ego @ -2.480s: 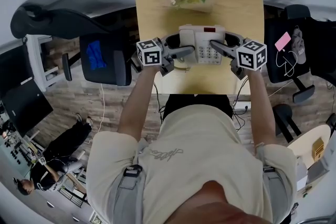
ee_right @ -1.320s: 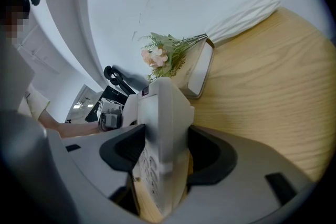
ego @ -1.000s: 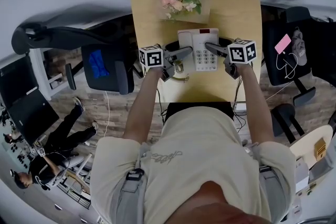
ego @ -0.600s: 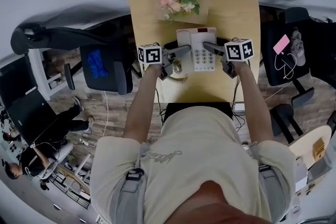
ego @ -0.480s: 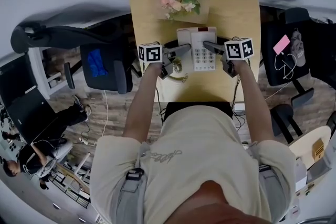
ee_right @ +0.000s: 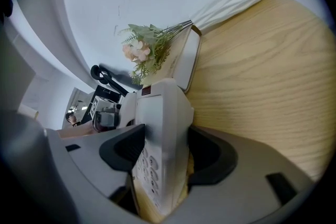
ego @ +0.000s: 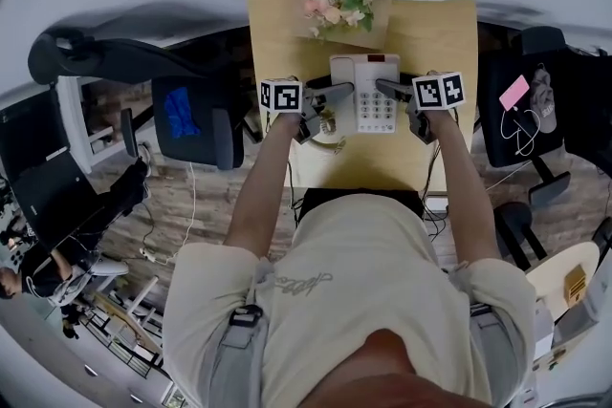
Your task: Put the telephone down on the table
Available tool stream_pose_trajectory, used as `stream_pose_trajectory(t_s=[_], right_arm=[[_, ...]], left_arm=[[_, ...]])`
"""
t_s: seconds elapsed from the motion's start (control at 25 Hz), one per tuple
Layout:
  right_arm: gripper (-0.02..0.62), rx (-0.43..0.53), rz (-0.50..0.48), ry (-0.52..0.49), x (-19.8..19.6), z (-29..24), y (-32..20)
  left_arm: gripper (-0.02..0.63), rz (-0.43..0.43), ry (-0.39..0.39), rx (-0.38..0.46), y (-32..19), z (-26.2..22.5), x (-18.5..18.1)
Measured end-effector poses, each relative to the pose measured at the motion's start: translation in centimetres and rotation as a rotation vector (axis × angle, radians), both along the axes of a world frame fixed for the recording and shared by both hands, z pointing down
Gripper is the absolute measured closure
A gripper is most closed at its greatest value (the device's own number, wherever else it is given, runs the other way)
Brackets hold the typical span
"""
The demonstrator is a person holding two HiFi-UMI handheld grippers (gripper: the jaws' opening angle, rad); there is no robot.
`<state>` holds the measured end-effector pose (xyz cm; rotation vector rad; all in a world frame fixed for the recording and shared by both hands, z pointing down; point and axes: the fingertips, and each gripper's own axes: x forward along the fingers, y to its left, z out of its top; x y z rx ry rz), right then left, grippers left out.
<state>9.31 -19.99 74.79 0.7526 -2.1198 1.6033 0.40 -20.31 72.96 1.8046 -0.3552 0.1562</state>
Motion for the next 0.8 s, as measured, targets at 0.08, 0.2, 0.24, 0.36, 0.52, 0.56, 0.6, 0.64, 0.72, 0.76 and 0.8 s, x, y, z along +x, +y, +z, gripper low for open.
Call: stream_pose_trajectory(t_s=[0.08,0.2,0.24,0.36,0.52,0.56,0.6,0.64,0.72,0.76,0.8], right_arm=[[0.345,-0.01,0.001,0.024,0.1,0.0,0.1],[0.342,-0.02,0.012,0.062,0.2,-0.1,0.1],[0.342,-0.015,0.014,0.086,0.3,-0.1,0.1],[0.342,0.022,0.016,0.178,0.6,-0.5,0.0],[0.342,0.046,0.04,0.267,0.9,-0.8,0.1],[0.344,0.057,0.044,0.288,1.0,-1.0,0.1],[0.344,0.071,0.045,0.305,1.1,-1.2,0.2],[0.345,0.085,0.047,0.314,1.2,-1.5,0.3],[0.345,0.106,0.058,0.321,1.5,-2.2,0.5],[0.345,0.117,0.064,0.326,1.6,-2.6,0.7],[0.345,0.127,0.069,0.331,1.8,-3.0,0.9]], left_arm=[[0.216,0.009,-0.028,0.022,0.0,-0.1,0.0],[0.215,0.012,-0.076,0.049,-0.1,-0.2,-0.2],[0.215,0.009,-0.09,0.052,-0.2,-0.3,-0.2],[0.215,-0.016,-0.12,0.06,-0.1,-0.6,-0.3],[0.215,-0.066,-0.165,0.099,-0.3,-1.1,-1.0],[0.215,-0.079,-0.167,0.108,-0.3,-1.4,-1.3],[0.215,-0.086,-0.164,0.115,-0.3,-1.7,-1.5],[0.216,-0.09,-0.161,0.125,-0.3,-2.2,-1.6],[0.215,-0.091,-0.169,0.15,-0.1,-3.0,-1.8],[0.215,-0.09,-0.178,0.163,0.1,-3.4,-2.0],[0.215,-0.087,-0.185,0.175,0.3,-3.8,-2.1]])
